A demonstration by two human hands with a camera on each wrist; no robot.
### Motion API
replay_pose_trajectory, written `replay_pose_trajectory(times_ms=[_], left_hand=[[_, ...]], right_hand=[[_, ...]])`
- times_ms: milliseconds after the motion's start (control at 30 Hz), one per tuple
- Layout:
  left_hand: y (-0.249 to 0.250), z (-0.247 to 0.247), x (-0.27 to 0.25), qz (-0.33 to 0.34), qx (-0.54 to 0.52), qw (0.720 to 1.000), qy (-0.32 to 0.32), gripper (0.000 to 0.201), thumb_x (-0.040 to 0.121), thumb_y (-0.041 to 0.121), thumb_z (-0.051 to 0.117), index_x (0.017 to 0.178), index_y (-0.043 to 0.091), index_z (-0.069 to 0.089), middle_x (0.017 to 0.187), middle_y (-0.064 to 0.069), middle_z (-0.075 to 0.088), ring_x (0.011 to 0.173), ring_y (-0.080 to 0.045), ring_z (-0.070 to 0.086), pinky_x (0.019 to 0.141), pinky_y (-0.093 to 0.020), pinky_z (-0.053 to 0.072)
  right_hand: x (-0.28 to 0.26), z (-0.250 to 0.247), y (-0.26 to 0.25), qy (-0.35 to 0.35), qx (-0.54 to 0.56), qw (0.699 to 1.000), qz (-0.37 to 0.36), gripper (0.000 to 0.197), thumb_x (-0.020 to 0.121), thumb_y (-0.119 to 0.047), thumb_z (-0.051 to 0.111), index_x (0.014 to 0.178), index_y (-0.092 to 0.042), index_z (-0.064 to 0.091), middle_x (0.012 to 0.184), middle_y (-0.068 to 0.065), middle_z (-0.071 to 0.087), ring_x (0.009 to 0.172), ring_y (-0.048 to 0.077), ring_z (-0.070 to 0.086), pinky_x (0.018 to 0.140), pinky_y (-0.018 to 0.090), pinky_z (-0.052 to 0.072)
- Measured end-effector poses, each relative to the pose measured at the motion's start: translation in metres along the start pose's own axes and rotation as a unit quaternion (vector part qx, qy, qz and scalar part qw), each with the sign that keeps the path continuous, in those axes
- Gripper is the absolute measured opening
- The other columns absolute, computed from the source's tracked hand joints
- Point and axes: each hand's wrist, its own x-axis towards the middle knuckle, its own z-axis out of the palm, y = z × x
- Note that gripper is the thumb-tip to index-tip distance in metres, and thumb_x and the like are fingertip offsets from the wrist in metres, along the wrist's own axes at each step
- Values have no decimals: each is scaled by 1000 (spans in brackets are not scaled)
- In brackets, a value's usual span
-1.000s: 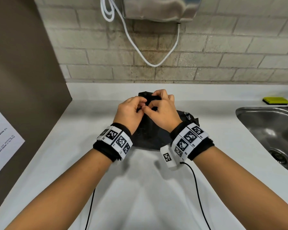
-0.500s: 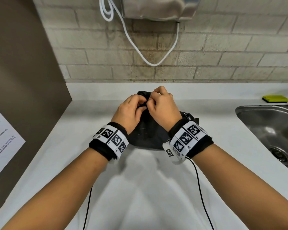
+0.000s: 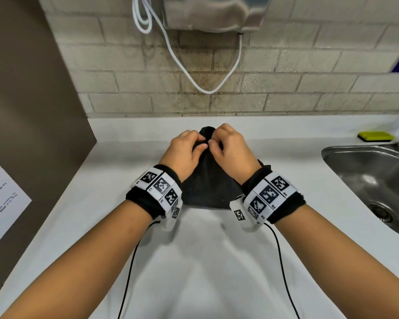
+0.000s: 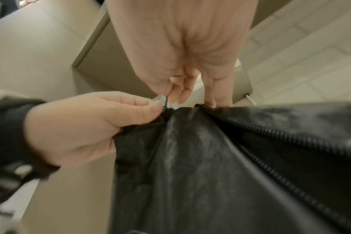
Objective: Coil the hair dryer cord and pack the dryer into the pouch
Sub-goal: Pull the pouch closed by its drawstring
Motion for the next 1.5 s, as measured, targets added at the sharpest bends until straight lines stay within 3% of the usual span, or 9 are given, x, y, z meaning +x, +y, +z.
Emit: replay_pose_trajectory(times_ms=[267,500,633,800,967,1067,1200,1400,1500], left_hand=[[-20,-15,1,21,-3,997,71,19,86,14,58,84,-2,69,78,-17,65,73,-26,60,72,-11,35],[-37,-25,3,-65,-12,996,66,17,90,11,57,89,-2,68,88,-18,65,79,-15,50,72,-10,31],[-30,-14,4,-67,-20,996,50,18,91,11,55,90,-2,66,89,-17,64,80,-19,52,73,-13,32],[-36,-13,0,-90,-149,984,31,21,86,0,57,87,21,63,86,4,60,74,4,52,73,-9,39],[-43,-15,-6,-105,-222,969,-26,65,81,-14,52,51,42,68,91,11,52,79,16,52,76,-2,37],[-45,-13,-14,-95,-279,950,-105,51,75,-5,66,60,43,71,93,5,58,80,11,57,77,-6,43],[-48,-8,-26,-92,-268,936,-210,29,59,25,76,75,49,72,102,7,55,93,5,56,88,-10,43],[-60,0,-20,-121,-185,975,-35,42,78,-6,65,81,36,67,78,23,67,75,11,58,79,-6,43],[-61,-11,-9,-124,-161,979,2,42,82,-10,57,106,23,65,86,6,63,82,0,57,83,-1,39]], right_hand=[[6,-27,10,73,9,996,52,13,82,4,45,74,7,55,86,9,44,74,16,42,67,7,30],[-20,-83,113,70,-141,951,266,21,84,-2,49,88,13,63,103,28,56,96,38,55,81,31,38],[-31,-80,125,67,-131,948,283,23,83,-2,51,100,8,64,98,21,63,95,35,57,83,28,41],[-33,-71,115,68,55,948,306,32,77,12,47,51,-6,39,76,15,61,86,22,59,58,14,48],[-42,-60,111,-53,84,960,262,18,84,-4,60,78,-10,44,82,4,58,59,11,58,40,9,37],[-47,-55,118,-117,45,963,238,32,80,-12,69,100,-18,46,91,-3,56,72,16,58,56,18,44],[-44,-53,117,-100,-12,970,219,14,87,-8,59,79,-18,53,68,-2,52,65,19,50,55,17,38],[-21,-57,107,-6,38,979,198,16,89,-5,54,74,-11,53,59,-3,46,56,10,43,53,16,40],[-8,-69,105,22,35,984,172,12,83,-7,63,75,-9,54,61,0,49,56,6,45,54,14,38]])
